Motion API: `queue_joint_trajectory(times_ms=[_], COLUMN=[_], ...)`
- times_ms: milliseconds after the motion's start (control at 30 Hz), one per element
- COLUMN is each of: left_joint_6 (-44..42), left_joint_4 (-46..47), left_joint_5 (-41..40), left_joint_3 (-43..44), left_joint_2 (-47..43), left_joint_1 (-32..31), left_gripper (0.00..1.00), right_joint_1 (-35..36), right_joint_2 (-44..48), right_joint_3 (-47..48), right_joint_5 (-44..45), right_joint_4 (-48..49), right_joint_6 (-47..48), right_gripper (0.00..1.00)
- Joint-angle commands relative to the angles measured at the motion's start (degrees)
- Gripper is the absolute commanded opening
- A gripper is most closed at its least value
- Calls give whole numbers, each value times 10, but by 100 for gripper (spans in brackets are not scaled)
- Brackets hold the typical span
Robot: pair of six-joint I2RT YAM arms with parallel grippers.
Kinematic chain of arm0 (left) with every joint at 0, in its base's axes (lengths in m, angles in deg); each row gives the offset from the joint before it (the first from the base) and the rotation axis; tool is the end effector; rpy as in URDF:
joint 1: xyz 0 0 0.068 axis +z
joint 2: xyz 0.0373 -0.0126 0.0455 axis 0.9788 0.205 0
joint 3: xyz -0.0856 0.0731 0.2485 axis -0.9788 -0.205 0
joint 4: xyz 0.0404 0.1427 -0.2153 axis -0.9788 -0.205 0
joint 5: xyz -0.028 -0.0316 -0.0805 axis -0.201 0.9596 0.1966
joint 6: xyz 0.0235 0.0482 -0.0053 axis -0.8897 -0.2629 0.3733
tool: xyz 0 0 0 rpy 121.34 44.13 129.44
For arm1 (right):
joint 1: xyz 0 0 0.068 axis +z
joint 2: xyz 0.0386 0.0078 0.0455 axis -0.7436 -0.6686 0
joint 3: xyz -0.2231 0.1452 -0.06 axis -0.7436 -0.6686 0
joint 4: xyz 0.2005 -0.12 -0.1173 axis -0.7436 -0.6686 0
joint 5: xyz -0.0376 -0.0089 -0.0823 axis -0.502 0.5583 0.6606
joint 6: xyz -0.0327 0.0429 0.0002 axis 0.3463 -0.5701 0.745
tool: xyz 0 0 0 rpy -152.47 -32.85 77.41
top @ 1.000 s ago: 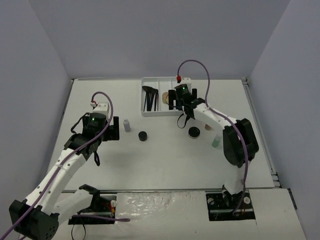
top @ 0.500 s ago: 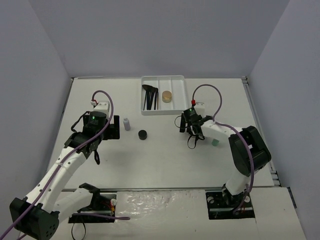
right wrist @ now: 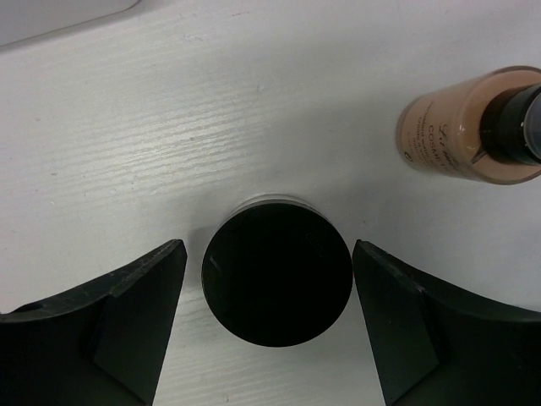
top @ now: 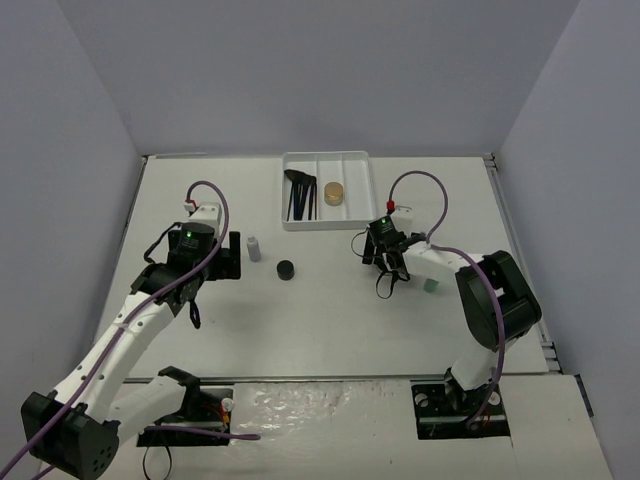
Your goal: Organize the makeup
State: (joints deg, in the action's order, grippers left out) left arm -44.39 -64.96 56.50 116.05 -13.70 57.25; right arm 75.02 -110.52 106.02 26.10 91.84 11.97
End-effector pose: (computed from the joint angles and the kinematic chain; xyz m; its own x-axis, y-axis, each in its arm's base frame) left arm 0.2001 -0.0691 0.3057 -0.5918 -0.0719 -0.8029 0.0393 0.9923 -0.1178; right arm 0.3125 0.1461 0.1661 -0.6427 0.2293 -0.7310 0.1371 0.9732 0.1848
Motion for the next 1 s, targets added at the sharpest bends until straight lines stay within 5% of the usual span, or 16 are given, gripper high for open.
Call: queue_joint_trajectory(times_ms=[0, 200, 267, 600, 967], left_joint_6=[-8, -9, -9, -11, -12], left_joint_4=[22, 23, 23, 20, 16], left_joint_5=[4, 7, 7, 2, -11], left_joint_3=[30, 30, 31, 31, 29], left_joint_2=[3, 5, 6, 9, 6], left_joint_1=[2, 2, 3, 3, 2], left_gripper=[97, 97, 97, 97, 97], right_joint_1=[-1, 32, 40, 32, 24], right_joint_2=[9, 17, 9, -132, -291], right_joint_3=[2, 54, 90, 356, 538], right_joint_5=[8, 43, 36, -39, -105], right_joint_4=[22, 2, -3, -4, -53], right_joint_6=[1, 49, 71, 190, 205], right_gripper=[63, 8, 0, 0, 0])
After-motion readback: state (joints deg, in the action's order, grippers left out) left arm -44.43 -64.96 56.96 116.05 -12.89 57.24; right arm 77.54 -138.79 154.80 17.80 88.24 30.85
